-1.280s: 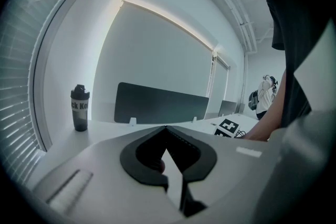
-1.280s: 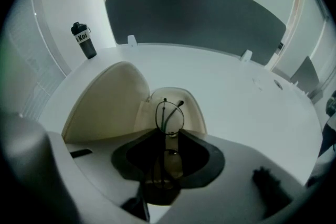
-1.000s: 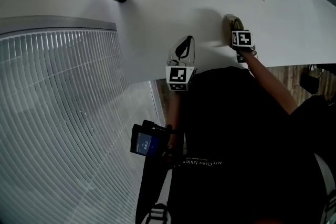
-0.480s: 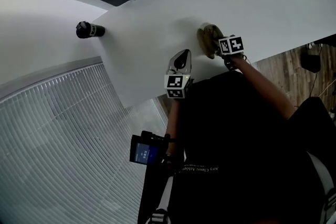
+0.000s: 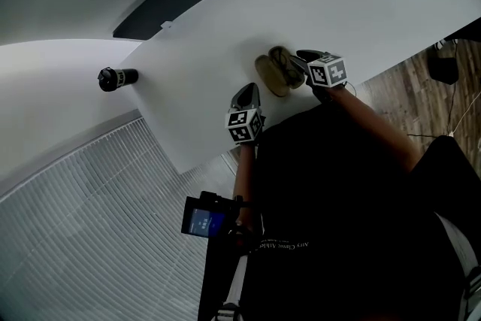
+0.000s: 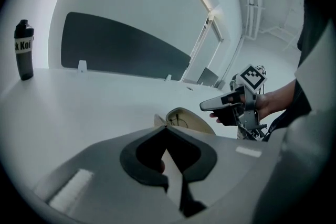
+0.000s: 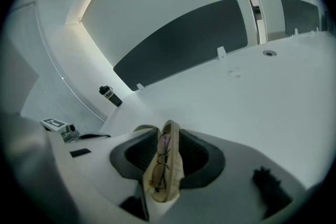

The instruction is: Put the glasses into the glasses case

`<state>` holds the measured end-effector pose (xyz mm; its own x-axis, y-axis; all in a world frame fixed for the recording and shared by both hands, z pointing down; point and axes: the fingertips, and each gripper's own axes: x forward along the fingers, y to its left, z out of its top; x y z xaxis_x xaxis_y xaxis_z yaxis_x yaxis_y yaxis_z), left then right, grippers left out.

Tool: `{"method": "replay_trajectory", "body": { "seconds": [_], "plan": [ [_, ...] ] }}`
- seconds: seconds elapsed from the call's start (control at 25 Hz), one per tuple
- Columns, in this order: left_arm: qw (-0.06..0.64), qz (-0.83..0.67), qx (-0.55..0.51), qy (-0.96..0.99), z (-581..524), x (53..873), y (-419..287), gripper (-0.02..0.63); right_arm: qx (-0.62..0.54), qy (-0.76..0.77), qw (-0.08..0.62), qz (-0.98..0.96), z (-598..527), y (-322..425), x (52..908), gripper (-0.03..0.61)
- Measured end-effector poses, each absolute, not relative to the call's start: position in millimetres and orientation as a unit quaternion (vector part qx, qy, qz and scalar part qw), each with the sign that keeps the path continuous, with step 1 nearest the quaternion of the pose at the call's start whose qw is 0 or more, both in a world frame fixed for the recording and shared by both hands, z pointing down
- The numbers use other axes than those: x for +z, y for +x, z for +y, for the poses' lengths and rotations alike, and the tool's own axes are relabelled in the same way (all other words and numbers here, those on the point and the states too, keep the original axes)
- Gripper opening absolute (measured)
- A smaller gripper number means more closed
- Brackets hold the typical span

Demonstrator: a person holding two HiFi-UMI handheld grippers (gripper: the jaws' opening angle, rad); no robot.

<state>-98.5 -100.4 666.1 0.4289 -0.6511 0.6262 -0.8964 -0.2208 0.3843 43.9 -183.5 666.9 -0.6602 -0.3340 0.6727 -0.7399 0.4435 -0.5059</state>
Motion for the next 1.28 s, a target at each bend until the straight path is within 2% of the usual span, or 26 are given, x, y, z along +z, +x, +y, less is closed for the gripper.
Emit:
{"method": "replay_trajectory", "body": {
  "seconds": [0.28, 0.4, 0.44, 0.72, 1.12, 1.28],
  "plan": [
    [0.419, -0.478, 0.177, 0.751, -108, 703, -70, 0.008, 0.427, 0.319, 0.310, -0.787, -190, 84, 716, 0.113],
    [0.425, -0.468, 0.187, 0.752, -103, 710, -69, 0.008, 0.416, 0.317, 0.329, -0.786, -184, 90, 722, 0.046],
    [0.425, -0.466, 0.188, 0.753, -101, 711, -71, 0.008, 0.417, 0.310, 0.334, -0.786, -181, 88, 725, 0.043],
    [0.431, -0.448, 0.166, 0.766, -108, 701, -63, 0.006, 0.380, 0.255, 0.373, -0.807, -167, 62, 727, 0.037],
    [0.419, -0.397, 0.166, 0.800, -120, 674, -39, 0.008, 0.367, 0.224, 0.380, -0.819, -161, 41, 725, 0.035],
    [0.437, -0.361, 0.166, 0.807, -126, 669, -25, 0.008, 0.374, 0.228, 0.377, -0.816, -163, 39, 726, 0.035]
  ]
}}
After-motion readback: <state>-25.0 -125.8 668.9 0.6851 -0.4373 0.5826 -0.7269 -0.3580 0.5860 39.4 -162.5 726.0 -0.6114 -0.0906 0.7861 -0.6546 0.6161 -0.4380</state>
